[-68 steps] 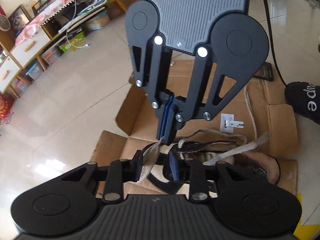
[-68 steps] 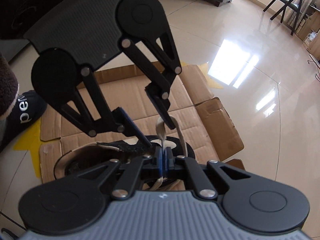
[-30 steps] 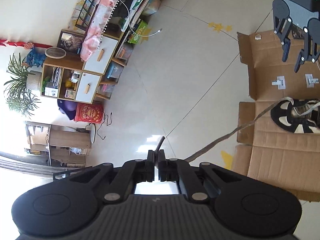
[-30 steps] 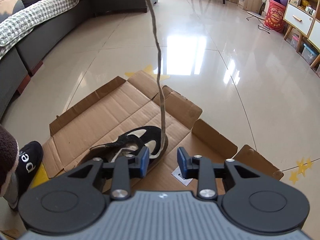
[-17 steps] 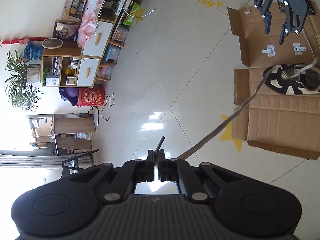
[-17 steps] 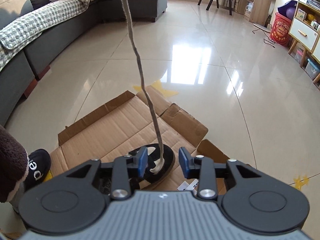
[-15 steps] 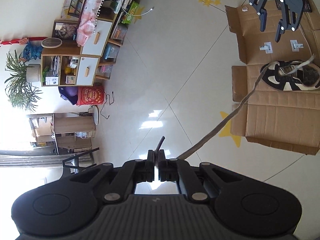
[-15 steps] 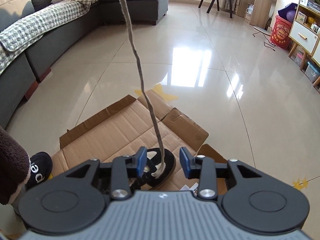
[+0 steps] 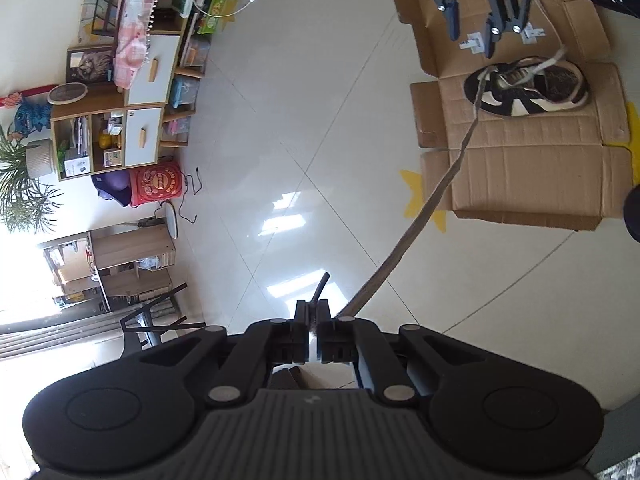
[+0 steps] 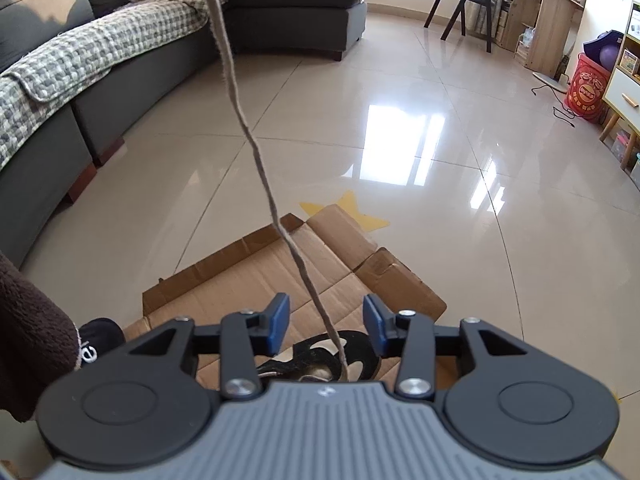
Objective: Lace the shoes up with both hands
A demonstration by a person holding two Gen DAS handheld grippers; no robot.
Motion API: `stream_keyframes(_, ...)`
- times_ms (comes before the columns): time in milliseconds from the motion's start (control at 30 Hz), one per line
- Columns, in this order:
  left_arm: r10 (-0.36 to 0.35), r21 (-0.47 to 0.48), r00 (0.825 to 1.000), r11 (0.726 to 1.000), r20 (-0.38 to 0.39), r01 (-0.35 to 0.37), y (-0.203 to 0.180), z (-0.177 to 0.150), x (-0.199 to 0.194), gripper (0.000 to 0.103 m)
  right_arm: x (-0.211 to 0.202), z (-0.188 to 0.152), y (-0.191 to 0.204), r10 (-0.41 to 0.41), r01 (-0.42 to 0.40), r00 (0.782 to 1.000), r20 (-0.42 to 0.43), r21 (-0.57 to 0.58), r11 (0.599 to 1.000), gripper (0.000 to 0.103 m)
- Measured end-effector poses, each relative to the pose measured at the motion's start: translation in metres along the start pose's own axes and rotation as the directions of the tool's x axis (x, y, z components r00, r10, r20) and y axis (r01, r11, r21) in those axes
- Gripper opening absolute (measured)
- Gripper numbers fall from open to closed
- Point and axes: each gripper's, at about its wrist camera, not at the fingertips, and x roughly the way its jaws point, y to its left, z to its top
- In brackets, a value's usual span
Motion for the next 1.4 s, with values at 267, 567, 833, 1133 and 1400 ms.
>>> stream_keyframes(267, -0.038, 0.028, 0.999, 0.999, -0.014, 0.038, -0.019, -0.012, -0.011, 0.002, 0.007, 0.005, 0.012, 0.022, -0.022, 1.000, -0.009, -0.002, 1.000, 0.049)
stream_keyframes(567, -0.070, -0.008, 0.996, 0.997, 0.057, 0.070, -0.031, 0.004, 0.032, 0.002, 0.026, -0.016, 0.005, 0.044, -0.044, 0.999, 0.006, 0.054, 0.998, 0.050)
stream_keyframes(833, -0.112, -0.038, 0.985, 0.992, 0.133, 0.118, -0.044, 0.036, 0.087, 0.002, 0.054, -0.046, -0.005, 0.055, -0.051, 0.997, -0.057, 0.077, 0.996, 0.066)
stream_keyframes(1133, -0.199, -0.058, 0.953, 0.974, 0.229, 0.217, -0.078, 0.074, 0.148, 0.002, 0.079, -0.069, -0.021, 0.085, -0.075, 0.993, -0.082, 0.125, 0.989, 0.066)
stream_keyframes(1400, -0.251, -0.099, 0.920, 0.951, 0.302, 0.292, -0.119, 0.100, 0.176, 0.002, 0.092, -0.069, -0.048, 0.043, -0.023, 0.994, -0.096, 0.197, 0.980, 0.059)
